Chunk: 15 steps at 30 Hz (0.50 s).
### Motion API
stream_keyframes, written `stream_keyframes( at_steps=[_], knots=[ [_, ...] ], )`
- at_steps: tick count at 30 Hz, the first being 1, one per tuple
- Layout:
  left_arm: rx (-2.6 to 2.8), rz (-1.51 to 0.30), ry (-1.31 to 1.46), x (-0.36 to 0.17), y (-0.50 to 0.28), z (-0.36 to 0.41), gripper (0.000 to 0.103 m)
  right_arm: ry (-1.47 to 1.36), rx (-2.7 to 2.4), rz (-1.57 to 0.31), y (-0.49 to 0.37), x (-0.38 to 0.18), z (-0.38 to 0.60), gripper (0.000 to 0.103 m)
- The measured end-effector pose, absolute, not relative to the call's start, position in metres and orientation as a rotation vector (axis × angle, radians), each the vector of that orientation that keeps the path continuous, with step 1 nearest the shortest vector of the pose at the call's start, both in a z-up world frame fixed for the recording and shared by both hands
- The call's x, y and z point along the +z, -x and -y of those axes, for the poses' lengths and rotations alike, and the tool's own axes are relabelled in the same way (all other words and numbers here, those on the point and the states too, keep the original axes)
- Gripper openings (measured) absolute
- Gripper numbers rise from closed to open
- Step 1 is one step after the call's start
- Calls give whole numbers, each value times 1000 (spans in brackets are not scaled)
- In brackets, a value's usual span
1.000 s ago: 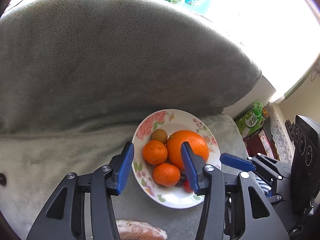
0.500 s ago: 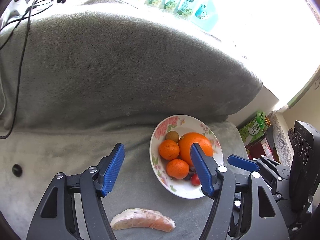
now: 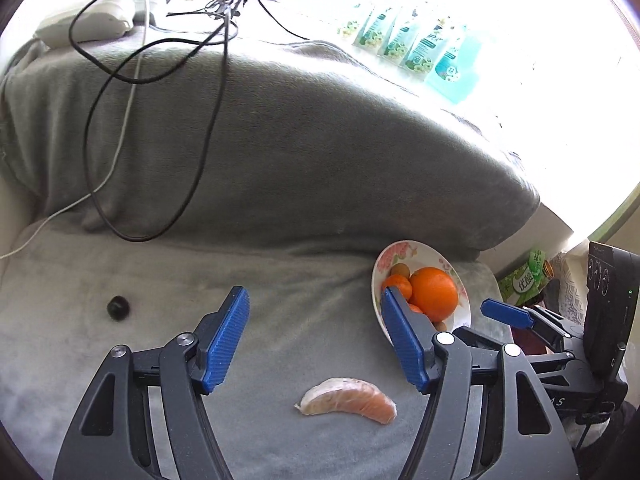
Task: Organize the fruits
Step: 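Withdraw both grippers from the bowl, then move the left gripper to the red tomato while the right gripper approaches the black berry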
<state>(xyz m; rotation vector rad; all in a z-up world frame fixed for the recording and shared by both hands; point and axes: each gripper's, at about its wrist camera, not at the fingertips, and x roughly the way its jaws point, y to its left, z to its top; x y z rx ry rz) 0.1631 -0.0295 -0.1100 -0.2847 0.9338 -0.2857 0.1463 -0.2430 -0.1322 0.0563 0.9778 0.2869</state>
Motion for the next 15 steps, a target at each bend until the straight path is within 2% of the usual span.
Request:
stream_keyframes(
  at_steps=[15],
  knots=[
    [-107, -952, 353, -129, -102, -56, 68, 2, 463, -940, -161, -122, 157, 86]
  ],
)
